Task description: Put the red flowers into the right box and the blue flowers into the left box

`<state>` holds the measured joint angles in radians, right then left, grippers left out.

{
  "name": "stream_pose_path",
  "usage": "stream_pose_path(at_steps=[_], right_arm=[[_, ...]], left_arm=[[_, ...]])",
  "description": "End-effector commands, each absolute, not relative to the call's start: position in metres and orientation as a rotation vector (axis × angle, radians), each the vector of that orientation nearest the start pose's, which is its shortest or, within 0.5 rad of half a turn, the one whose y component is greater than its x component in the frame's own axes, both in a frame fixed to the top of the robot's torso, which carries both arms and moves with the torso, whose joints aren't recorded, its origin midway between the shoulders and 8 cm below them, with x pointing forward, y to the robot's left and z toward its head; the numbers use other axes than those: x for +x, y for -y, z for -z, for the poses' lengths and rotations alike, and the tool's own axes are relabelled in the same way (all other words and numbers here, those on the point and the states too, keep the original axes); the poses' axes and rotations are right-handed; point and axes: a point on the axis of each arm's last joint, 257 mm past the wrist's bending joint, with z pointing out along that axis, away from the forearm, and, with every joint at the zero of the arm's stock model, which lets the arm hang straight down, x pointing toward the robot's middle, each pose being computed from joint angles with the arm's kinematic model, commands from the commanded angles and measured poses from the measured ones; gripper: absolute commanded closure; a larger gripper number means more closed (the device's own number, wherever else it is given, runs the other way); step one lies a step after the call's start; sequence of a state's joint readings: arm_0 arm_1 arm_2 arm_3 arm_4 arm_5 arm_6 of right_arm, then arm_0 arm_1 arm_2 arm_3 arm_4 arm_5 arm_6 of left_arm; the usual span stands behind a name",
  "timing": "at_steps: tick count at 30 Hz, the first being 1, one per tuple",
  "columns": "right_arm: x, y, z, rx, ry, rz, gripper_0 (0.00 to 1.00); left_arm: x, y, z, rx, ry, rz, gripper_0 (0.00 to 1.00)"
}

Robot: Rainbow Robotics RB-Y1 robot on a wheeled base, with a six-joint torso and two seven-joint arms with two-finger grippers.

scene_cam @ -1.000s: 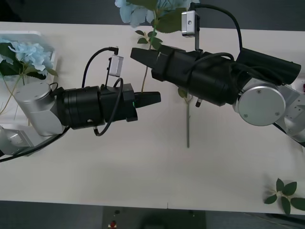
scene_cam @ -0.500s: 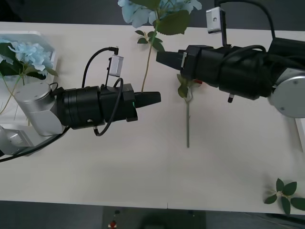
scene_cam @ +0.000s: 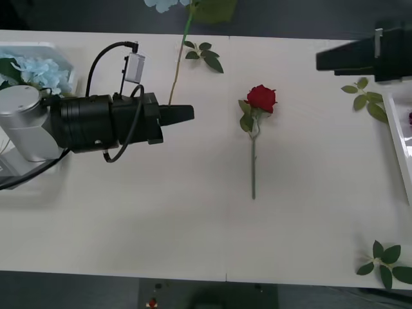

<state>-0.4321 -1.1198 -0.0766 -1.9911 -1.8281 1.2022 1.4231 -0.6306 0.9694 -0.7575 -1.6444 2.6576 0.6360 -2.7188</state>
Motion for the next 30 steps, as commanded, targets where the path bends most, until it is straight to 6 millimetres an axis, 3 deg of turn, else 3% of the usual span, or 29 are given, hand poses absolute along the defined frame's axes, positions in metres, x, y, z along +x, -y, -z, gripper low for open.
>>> stream_pose_path(at_steps=[1, 3, 5, 7, 11, 18, 23, 30], right_arm=[[0.414, 0.205, 0.047, -0.486, -2.385, -0.838, 0.0], [0.415, 0.229, 0.073, -0.39, -2.502, -0.748, 0.0], [0.417, 0.242, 0.09, -0.308, -2.569, -0.683, 0.0], [0.419, 0.25, 0.111, -0.199, -2.639, -0.619, 0.0], [0.43, 0.229, 0.142, -0.052, -2.672, -0.597, 0.0], [0.477, 0.181, 0.186, 0.215, -2.616, -0.501, 0.0], [0.511, 0.162, 0.201, 0.34, -2.571, -0.432, 0.0], [0.569, 0.151, 0.218, 0.459, -2.493, -0.303, 0.0]], left_arm=[[0.478, -0.064, 0.076, 0.857, -1.659, 1.092, 1.0], [0.498, -0.087, 0.08, 0.898, -1.677, 0.963, 1.0], [0.513, -0.105, 0.08, 0.922, -1.69, 0.873, 1.0], [0.532, -0.135, 0.082, 0.961, -1.718, 0.744, 1.0], [0.55, -0.189, 0.088, 1.033, -1.79, 0.588, 1.0], [0.576, -0.303, 0.087, 0.977, -1.917, 0.33, 1.0], [0.589, -0.37, 0.084, 0.917, -1.975, 0.159, 1.0], [0.597, -0.455, 0.061, 0.831, -2.017, -0.05, 1.0]])
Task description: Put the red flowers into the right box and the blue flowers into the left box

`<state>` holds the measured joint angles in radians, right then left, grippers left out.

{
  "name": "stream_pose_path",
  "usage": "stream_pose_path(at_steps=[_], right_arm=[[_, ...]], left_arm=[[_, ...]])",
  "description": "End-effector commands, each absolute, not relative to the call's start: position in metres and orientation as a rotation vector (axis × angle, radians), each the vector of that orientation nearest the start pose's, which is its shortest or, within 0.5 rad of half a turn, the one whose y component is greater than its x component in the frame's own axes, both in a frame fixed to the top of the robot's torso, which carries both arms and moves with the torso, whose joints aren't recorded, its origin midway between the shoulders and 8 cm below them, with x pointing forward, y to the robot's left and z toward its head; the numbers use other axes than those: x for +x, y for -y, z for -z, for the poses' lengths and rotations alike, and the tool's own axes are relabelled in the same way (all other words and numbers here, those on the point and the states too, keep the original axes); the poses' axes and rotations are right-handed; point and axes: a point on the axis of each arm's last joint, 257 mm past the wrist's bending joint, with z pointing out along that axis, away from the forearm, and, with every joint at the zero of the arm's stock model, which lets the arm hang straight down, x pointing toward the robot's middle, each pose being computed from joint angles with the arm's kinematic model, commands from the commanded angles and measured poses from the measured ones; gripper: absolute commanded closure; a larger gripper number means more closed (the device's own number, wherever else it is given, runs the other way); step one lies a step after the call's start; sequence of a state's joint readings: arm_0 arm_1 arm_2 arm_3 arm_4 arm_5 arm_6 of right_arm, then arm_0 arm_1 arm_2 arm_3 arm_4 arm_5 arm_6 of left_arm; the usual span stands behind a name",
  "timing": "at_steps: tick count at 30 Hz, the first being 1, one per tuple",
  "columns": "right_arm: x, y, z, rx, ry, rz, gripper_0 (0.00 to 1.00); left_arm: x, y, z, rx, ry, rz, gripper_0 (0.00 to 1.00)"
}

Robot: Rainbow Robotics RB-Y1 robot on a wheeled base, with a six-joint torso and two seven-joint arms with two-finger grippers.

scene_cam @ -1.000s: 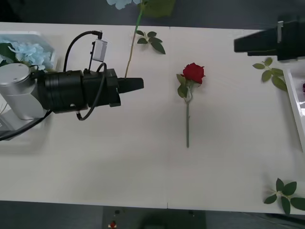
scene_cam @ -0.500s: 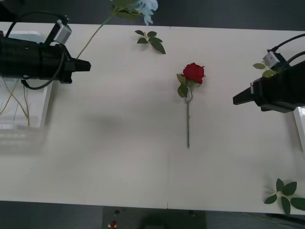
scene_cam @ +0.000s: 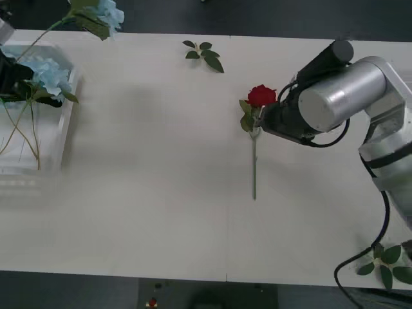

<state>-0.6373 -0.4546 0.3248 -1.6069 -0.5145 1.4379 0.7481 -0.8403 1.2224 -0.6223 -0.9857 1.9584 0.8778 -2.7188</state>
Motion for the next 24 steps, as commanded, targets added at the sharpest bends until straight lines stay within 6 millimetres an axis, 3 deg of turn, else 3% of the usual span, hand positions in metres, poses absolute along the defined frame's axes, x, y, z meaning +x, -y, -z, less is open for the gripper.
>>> stream_pose_path(at_steps=[1, 5, 9, 16, 20, 24], right_arm=[[0.574, 0.154, 0.22, 0.469, -2.484, -0.284, 0.0], [0.589, 0.163, 0.226, 0.488, -2.441, -0.222, 0.0], [0.594, 0.165, 0.247, 0.441, -2.439, -0.175, 0.0], [0.603, 0.155, 0.289, 0.328, -2.424, -0.157, 0.0], [0.604, 0.149, 0.302, 0.28, -2.416, -0.157, 0.0], [0.603, 0.142, 0.308, 0.246, -2.412, -0.17, 0.0]], left_arm=[[0.598, -0.464, 0.058, 0.813, -2.019, -0.065, 1.0], [0.6, -0.49, 0.039, 0.742, -2.006, -0.109, 1.0], [0.599, -0.519, 0.029, 0.703, -2.011, -0.182, 1.0], [0.571, -0.587, 0.037, 0.617, -2.126, -0.284, 1.0], [0.551, -0.602, 0.046, 0.619, -2.202, -0.278, 1.0], [0.53, -0.598, 0.061, 0.675, -2.291, -0.236, 1.0]])
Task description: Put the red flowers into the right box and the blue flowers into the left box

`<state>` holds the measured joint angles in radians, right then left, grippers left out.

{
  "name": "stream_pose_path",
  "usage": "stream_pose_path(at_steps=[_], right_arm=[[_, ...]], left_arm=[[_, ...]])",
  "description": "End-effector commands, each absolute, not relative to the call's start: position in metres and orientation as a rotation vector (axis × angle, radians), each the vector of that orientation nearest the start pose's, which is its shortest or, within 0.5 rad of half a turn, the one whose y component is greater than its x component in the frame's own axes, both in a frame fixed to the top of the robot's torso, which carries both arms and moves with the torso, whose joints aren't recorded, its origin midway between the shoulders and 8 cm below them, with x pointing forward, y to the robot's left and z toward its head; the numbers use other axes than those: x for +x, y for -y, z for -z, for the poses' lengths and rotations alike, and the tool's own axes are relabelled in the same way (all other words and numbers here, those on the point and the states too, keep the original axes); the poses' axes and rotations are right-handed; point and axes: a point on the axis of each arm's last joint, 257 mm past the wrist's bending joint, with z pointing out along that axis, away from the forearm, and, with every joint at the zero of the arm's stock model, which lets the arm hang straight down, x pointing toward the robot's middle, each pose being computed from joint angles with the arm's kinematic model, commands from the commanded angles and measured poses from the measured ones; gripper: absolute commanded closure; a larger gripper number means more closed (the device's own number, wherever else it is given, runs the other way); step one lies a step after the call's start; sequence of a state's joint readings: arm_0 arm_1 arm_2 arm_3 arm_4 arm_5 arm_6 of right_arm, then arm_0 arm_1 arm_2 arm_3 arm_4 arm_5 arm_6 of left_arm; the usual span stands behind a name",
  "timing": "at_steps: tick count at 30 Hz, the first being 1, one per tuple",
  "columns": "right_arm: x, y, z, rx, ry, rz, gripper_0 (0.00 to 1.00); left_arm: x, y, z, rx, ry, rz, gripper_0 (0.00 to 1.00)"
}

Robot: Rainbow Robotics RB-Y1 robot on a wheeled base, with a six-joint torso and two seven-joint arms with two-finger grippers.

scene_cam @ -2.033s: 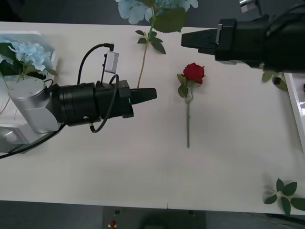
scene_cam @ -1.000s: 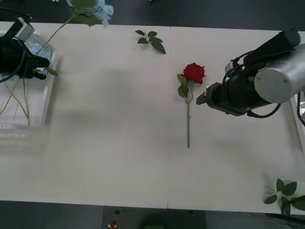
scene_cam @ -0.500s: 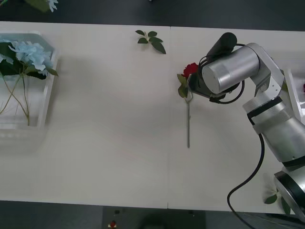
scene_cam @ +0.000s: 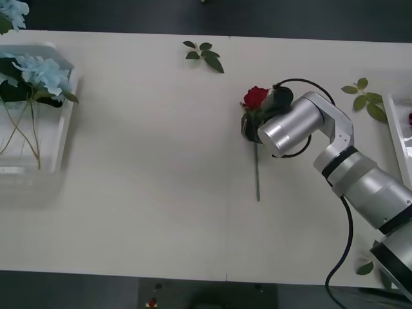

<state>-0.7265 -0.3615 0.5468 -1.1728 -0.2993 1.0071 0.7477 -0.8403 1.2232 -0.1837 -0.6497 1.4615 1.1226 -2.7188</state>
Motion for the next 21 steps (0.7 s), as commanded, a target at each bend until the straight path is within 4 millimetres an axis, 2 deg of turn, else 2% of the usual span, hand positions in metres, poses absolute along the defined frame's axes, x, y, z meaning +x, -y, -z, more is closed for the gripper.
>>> stream_pose_path(at_steps=[1, 2, 3, 4, 5, 6, 9, 12, 15, 21], right_arm=[[0.603, 0.14, 0.308, 0.245, -2.413, -0.175, 0.0], [0.603, 0.141, 0.308, 0.245, -2.412, -0.174, 0.0], [0.603, 0.139, 0.307, 0.243, -2.412, -0.177, 0.08], [0.603, 0.141, 0.308, 0.24, -2.412, -0.172, 0.34], [0.603, 0.139, 0.308, 0.237, -2.413, -0.175, 0.85], [0.603, 0.141, 0.308, 0.24, -2.414, -0.174, 1.0], [0.604, 0.147, 0.307, 0.241, -2.412, -0.163, 1.0], [0.604, 0.151, 0.308, 0.222, -2.416, -0.149, 1.0], [0.604, 0.159, 0.309, 0.191, -2.416, -0.115, 1.0], [0.605, 0.175, 0.308, 0.172, -2.424, -0.091, 1.0]], left_arm=[[0.524, -0.592, 0.066, 0.692, -2.314, -0.2, 1.0], [0.518, -0.589, 0.071, 0.702, -2.335, -0.169, 1.0], [0.513, -0.587, 0.076, 0.702, -2.351, -0.144, 1.0], [0.508, -0.585, 0.08, 0.701, -2.368, -0.119, 1.0], [0.501, -0.584, 0.085, 0.693, -2.389, -0.087, 1.0], [0.497, -0.583, 0.09, 0.689, -2.405, -0.061, 1.0], [0.481, -0.581, 0.111, 0.647, -2.444, 0.028, 1.0], [0.476, -0.574, 0.132, 0.621, -2.441, 0.092, 1.0], [0.481, -0.569, 0.149, 0.593, -2.412, 0.109, 1.0], [0.5, -0.573, 0.175, 0.469, -2.338, 0.084, 1.0]])
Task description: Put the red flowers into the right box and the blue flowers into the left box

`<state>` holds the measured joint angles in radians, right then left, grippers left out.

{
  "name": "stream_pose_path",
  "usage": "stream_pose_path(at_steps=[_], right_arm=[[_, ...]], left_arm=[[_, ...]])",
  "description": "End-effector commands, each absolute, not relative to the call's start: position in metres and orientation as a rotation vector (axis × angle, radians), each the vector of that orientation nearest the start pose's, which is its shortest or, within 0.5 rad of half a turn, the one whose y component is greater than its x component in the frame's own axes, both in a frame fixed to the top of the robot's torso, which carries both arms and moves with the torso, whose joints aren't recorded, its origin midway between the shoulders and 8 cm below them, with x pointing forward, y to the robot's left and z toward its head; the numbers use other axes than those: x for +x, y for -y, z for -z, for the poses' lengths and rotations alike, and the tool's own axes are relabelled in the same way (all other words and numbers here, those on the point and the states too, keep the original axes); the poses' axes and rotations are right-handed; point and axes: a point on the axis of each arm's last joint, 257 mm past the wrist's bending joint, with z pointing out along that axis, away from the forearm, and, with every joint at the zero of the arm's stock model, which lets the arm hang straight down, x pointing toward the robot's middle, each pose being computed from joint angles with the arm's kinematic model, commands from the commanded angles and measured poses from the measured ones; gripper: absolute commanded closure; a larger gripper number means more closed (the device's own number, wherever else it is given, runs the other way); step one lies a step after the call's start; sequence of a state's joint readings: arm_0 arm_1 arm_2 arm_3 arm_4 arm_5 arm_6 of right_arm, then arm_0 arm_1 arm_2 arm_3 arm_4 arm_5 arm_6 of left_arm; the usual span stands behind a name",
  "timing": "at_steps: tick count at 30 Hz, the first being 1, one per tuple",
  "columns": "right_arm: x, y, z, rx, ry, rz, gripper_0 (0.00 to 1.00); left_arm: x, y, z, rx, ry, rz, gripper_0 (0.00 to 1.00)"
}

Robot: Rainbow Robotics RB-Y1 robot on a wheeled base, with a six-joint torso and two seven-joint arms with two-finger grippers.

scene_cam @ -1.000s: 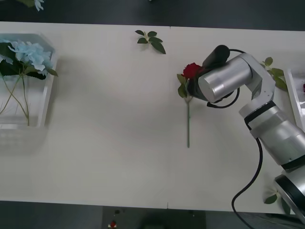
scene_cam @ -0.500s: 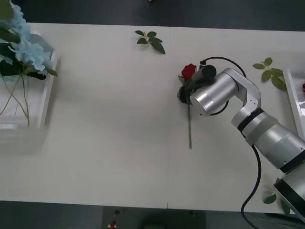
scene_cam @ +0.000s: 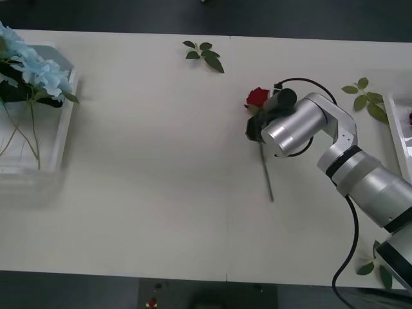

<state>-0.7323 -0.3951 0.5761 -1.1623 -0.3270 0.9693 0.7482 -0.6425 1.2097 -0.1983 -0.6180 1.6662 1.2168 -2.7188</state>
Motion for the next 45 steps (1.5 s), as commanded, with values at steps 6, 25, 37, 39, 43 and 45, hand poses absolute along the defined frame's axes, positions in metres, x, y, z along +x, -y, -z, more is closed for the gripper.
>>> stream_pose_path(at_steps=[6, 25, 37, 39, 43, 45], right_arm=[[0.608, 0.206, 0.255, 0.165, -2.433, -0.088, 1.0], [0.539, 0.438, 0.062, -0.012, -2.573, 0.108, 1.0], [0.541, 0.636, 0.114, 0.07, -2.499, 0.542, 1.0], [0.549, 0.651, 0.122, 0.059, -2.446, 0.597, 1.0], [0.561, 0.674, 0.138, 0.059, -2.351, 0.697, 1.0], [0.56, 0.681, 0.149, 0.048, -2.34, 0.746, 1.0]], left_arm=[[0.517, -0.577, 0.199, 0.354, -2.277, 0.049, 1.0], [0.548, -0.545, 0.268, 0.182, -2.208, 0.02, 1.0], [0.547, -0.549, 0.269, 0.172, -2.212, 0.015, 0.1], [0.546, -0.55, 0.269, 0.168, -2.213, 0.015, 0.06], [0.546, -0.551, 0.27, 0.178, -2.217, 0.006, 0.06], [0.544, -0.56, 0.265, 0.205, -2.227, -0.031, 0.06]])
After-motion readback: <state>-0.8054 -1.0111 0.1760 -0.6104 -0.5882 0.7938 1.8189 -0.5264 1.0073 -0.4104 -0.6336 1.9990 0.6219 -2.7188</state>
